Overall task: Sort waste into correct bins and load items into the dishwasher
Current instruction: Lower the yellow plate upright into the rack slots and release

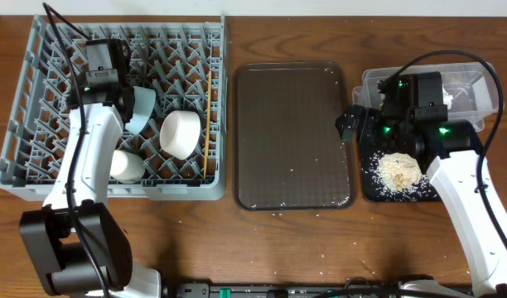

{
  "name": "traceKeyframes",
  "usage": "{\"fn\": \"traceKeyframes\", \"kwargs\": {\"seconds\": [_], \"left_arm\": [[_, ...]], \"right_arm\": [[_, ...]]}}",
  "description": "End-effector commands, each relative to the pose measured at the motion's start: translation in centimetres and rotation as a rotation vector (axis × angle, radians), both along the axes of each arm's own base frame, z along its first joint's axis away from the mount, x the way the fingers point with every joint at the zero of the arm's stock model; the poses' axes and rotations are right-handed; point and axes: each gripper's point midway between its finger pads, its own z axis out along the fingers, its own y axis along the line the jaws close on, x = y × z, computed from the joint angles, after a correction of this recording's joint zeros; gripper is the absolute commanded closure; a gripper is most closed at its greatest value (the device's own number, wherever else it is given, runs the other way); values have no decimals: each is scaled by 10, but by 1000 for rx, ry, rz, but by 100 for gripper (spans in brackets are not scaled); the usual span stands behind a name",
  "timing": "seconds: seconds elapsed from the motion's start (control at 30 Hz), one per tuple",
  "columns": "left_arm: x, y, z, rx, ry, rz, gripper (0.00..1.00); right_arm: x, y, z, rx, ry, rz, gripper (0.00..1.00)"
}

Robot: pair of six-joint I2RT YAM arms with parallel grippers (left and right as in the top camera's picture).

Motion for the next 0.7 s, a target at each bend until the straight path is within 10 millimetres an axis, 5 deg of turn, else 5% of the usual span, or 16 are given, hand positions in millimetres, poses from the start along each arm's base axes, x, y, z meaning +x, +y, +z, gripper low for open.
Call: {"fn": "traceKeyframes", "kwargs": {"seconds": [0.0, 0.13, 0.33, 0.5, 0.67], "left_arm": [[-1, -4, 15, -21, -65, 27, 16], [-5, -14, 38, -65, -150, 35, 11], [-15, -56, 72, -300, -270, -63, 10], [-41, -92, 99, -507, -329, -123, 10], [-81, -126, 150, -657, -442, -228, 10]], "right_arm": [[0, 3, 2, -1, -1, 2, 1], [0, 3, 2, -1, -4, 2, 1], [0, 4, 2, 0, -4, 2, 1], [0, 3, 2, -2, -4, 1, 1], [7, -12, 0, -81, -27, -45, 1]]}}
